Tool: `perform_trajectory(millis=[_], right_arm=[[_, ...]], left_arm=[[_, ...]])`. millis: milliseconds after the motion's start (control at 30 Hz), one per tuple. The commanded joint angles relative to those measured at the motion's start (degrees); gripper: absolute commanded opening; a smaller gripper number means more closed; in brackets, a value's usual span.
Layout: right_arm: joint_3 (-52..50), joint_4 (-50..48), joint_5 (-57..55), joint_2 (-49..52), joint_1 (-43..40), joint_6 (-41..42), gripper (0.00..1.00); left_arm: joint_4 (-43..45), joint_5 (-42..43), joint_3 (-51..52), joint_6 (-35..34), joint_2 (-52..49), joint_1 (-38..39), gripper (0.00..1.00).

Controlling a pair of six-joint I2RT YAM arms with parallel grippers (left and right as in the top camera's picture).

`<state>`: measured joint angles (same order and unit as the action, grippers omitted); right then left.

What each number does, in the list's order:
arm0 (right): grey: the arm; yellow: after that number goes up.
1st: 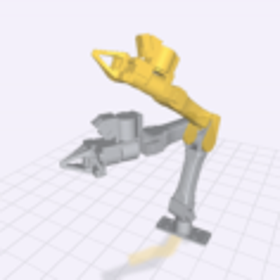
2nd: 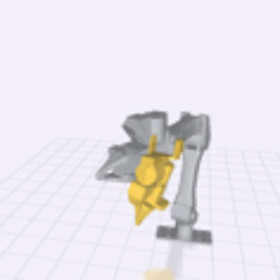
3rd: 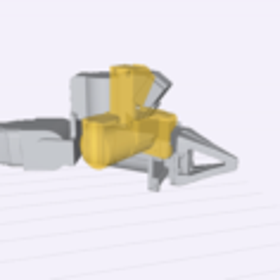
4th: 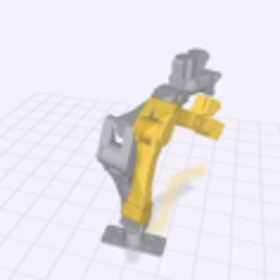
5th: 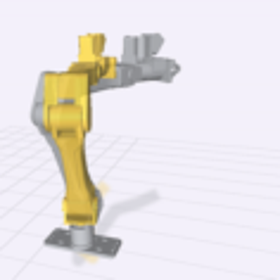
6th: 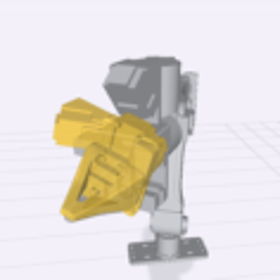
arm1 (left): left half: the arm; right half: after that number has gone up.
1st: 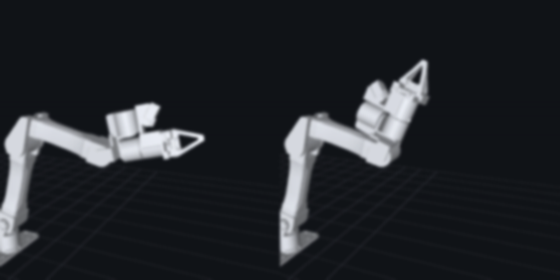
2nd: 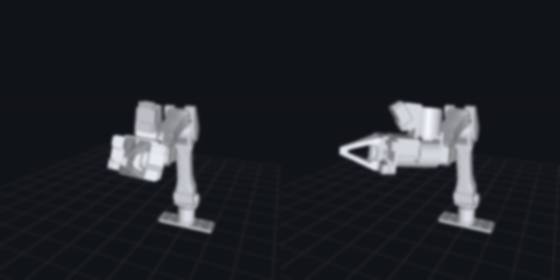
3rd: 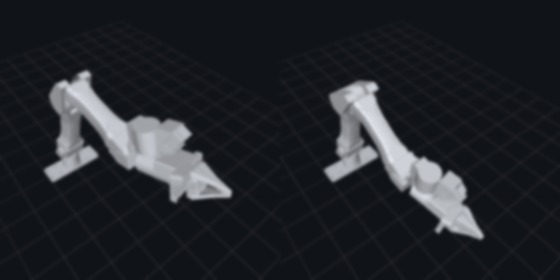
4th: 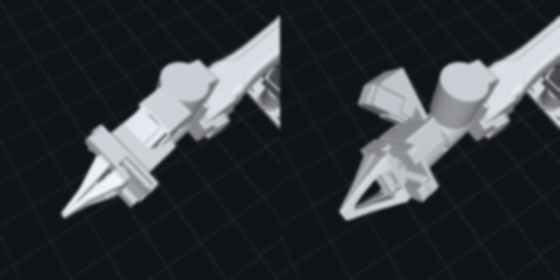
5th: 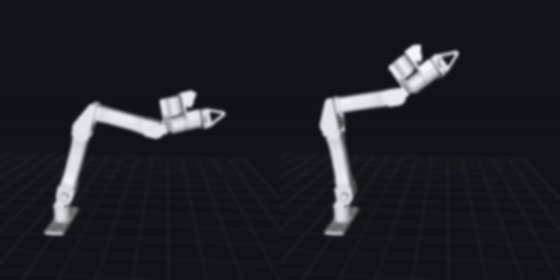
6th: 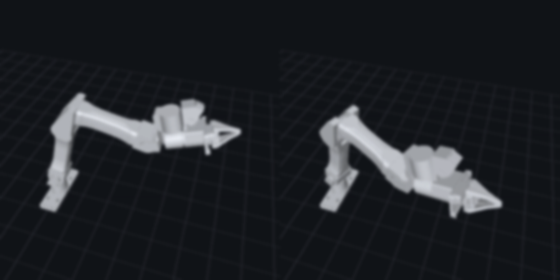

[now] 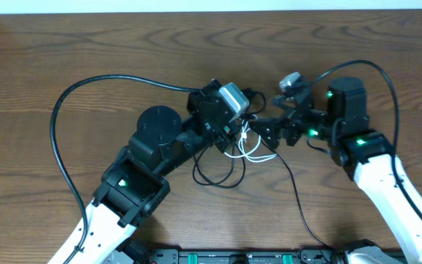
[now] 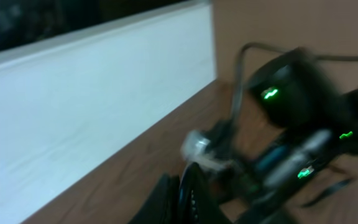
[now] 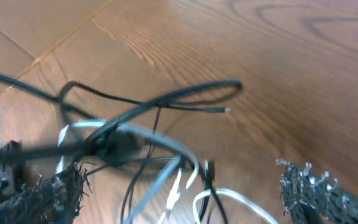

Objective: Untangle cables

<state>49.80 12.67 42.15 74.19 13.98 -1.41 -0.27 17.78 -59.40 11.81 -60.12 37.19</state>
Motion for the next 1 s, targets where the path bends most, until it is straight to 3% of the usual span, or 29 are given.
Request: perform_trajectory(millis=[0,133,300,467,733,967], right_arm=[[-0.09,-3.32,-3.89,4.31,2.99,-0.94,0.99],[-0.09,-4.26,-12.68,11.28,3.58,2.08,0.99],[-0.09,-3.32,-13.55,18.84,3.58,5.66,0.88],[-0.09,0.00,-17.25,20.33,2.51,5.68,0.83],[-0.09,3.21,-19.56,20.31,-2.10,7.85,0.83],[-0.09,7.13,-19.56,20.31,-9.14,8.68,0.82]], left_arm=[[3.56,10.75,-1.01,-0.15,0.76,-0.20,0.08],[6.69,12.85,-1.01,-0.13,1.88,-0.22,0.08],[9.22,10.86,-1.01,0.57,4.35,-0.24,0.08],[9.29,-2.05,-1.01,1.16,7.72,-0.26,0.08],[4.81,-24.74,-1.01,8.35,11.17,-0.26,0.08],[2.86,-49.81,-1.01,16.90,11.15,-0.26,0.08]])
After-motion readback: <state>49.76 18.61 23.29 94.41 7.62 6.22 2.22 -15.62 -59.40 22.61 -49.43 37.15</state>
